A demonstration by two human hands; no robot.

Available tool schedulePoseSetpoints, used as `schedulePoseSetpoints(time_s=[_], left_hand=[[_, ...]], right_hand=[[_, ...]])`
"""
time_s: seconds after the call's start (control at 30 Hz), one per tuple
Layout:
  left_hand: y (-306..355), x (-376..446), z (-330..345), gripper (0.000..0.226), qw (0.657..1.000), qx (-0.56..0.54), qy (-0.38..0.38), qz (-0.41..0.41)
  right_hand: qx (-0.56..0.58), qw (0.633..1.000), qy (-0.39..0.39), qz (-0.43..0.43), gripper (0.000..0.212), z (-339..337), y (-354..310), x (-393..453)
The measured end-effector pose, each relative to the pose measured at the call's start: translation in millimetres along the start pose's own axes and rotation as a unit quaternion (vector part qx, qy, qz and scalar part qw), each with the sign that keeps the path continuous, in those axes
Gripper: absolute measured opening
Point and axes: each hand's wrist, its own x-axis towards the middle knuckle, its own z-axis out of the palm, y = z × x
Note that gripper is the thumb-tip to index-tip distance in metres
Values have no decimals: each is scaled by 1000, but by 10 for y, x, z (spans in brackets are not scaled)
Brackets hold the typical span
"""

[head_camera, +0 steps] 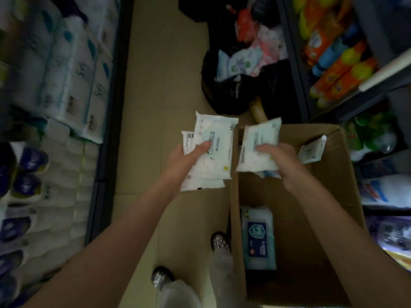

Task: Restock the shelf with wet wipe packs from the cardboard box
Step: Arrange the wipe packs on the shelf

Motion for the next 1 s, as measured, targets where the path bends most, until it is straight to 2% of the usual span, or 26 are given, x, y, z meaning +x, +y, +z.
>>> schedulePoseSetpoints(time_s=[0.07, 0.13, 0.23, 0.3, 0.4, 0.5, 0.57, 0.7, 0.8, 0.87, 0.93, 1.0], left_hand=[[222, -236, -171, 36, 999, -44, 3, 17], [494, -498, -440, 35, 993, -104, 14, 45], [905, -994, -1044, 30, 983, -143, 49, 106], [1152, -1409, -1511, 23, 974, -132, 85, 161], [1419, -2126, -2200, 16, 953, -100, 133, 252], [1533, -2798, -2774, 7, 918, -43, 211, 333], [1544, -3155, -3100, 9, 895, -13, 256, 366], [1464, -3849, -3785, 36, 890, -54, 306, 333], [1354, -4429, -4167, 29, 875, -80, 333, 342], [1327, -4775, -4321, 27, 853, -79, 380, 350], [1324, -5057, -4446, 29, 824, -100, 430, 355], [1314, -5328, -4551, 33, 783, -129, 487, 364]], right_hand=[[61, 993, -60, -80, 13, 198, -501, -405], [69, 981, -122, -133, 16, 495, -916, -776], [64, 965, -164, -194, 11, 978, -1343, -1334], [99, 952, -193, -214, 5, 1323, -1568, -1754], [189, 907, -320, -197, 27, 1919, -1844, -2412], [135, 864, -439, -206, 20, 2666, -1960, -3089], [89, 843, -477, -234, 25, 3162, -1952, -3507], [108, 810, -526, -236, 35, 3895, -1974, -4181], [107, 779, -580, -214, 29, 4273, -2064, -4564], [89, 760, -608, -213, 32, 4492, -2119, -4813], [74, 737, -635, -220, 49, 4701, -2152, -5076], [66, 709, -664, -228, 55, 4903, -2161, -5370]])
